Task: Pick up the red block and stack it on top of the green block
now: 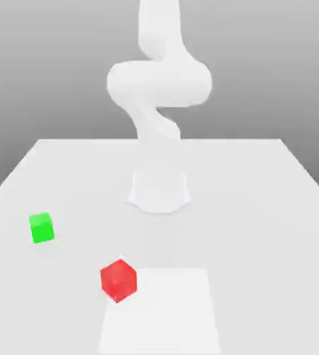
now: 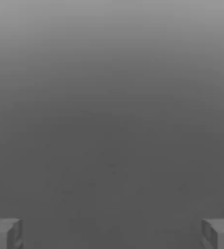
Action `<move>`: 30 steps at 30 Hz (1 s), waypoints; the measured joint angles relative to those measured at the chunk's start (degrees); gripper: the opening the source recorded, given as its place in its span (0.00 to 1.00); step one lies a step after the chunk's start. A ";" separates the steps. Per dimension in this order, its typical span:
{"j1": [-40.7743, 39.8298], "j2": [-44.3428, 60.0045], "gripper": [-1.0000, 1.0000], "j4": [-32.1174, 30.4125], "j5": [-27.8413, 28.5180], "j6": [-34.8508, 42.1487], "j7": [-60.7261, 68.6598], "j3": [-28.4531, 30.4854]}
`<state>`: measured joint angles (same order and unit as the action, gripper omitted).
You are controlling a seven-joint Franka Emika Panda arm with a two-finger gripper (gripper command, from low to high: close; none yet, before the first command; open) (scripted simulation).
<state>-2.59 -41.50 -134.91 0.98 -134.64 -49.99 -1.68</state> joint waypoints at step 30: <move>-12.60 54.11 0.00 -24.86 2.21 -37.84 -32.97 -0.41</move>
<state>-15.19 12.62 -159.76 3.18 -172.47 -82.96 -2.08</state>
